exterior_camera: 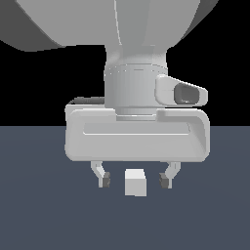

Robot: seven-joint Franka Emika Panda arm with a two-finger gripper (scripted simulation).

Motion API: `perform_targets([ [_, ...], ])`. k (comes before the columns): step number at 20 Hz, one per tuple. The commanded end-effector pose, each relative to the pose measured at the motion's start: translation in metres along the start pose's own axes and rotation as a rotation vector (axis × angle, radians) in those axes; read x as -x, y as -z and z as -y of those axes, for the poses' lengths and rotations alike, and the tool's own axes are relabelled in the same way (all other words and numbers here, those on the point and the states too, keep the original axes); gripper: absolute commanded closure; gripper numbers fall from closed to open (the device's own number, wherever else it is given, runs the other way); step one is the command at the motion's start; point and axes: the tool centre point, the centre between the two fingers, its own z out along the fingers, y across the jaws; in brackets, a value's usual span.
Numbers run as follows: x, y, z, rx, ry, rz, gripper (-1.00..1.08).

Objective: Plug the charger into the wall socket.

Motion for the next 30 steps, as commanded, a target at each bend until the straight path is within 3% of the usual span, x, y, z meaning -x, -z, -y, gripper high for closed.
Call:
perform_targets([
  [1,0.0,-0.001,0.0,0.0,0.0,-0.001,1.08],
  [17,-0.007,0.005,-0.002,-0.001,0.012,-0.001,1.08],
  [30,-0.069,0.052,-0.009,-0.012,0.119,-0.002,1.08],
])
